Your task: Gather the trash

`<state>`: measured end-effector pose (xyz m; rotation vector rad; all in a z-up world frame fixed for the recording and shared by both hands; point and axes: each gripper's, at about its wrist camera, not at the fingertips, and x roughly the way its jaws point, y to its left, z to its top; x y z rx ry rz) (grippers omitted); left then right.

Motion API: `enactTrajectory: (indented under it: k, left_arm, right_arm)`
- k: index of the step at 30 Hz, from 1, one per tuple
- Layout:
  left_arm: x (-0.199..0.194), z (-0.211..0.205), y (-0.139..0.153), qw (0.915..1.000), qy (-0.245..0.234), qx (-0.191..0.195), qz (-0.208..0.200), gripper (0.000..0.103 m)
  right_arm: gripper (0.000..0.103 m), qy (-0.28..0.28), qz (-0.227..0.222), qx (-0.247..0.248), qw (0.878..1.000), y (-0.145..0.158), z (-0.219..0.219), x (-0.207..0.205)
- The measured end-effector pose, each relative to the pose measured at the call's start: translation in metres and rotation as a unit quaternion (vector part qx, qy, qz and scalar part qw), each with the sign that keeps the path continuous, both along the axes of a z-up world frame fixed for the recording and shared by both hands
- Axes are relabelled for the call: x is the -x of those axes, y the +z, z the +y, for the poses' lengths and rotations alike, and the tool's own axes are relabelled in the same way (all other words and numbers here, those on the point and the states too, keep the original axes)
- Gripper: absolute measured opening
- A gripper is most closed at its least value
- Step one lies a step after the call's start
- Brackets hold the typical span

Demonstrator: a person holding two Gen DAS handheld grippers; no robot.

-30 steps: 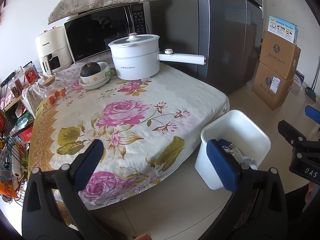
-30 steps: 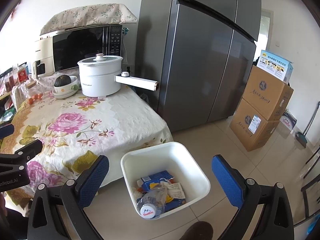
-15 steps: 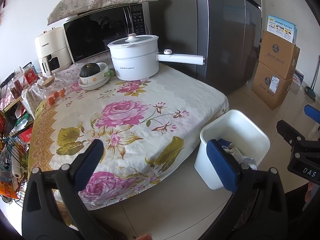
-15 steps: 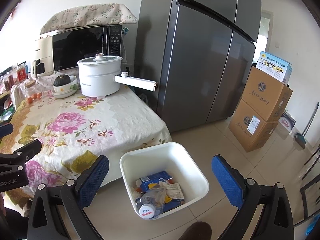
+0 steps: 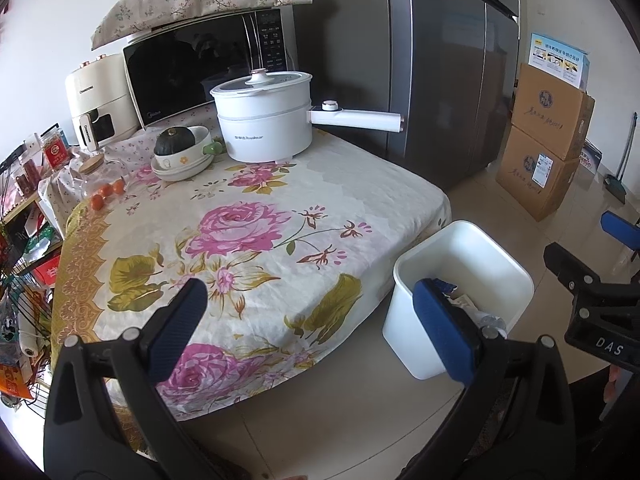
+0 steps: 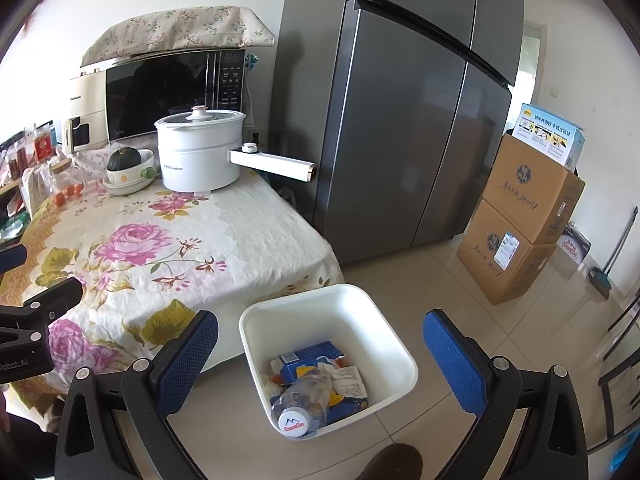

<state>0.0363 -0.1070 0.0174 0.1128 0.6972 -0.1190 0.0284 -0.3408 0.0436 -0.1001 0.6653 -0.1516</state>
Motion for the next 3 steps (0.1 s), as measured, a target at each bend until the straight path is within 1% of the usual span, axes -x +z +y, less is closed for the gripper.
enactTrajectory:
  k: [3]
  left_arm:
    - [-0.0018,0.0023,0.0021,0.9999,-0.009,0.009,0.004,0.102]
  right_arm:
    - [0.103,0.003,0.002,0.000,1.000,-0.0005,0.0009,-0.0003]
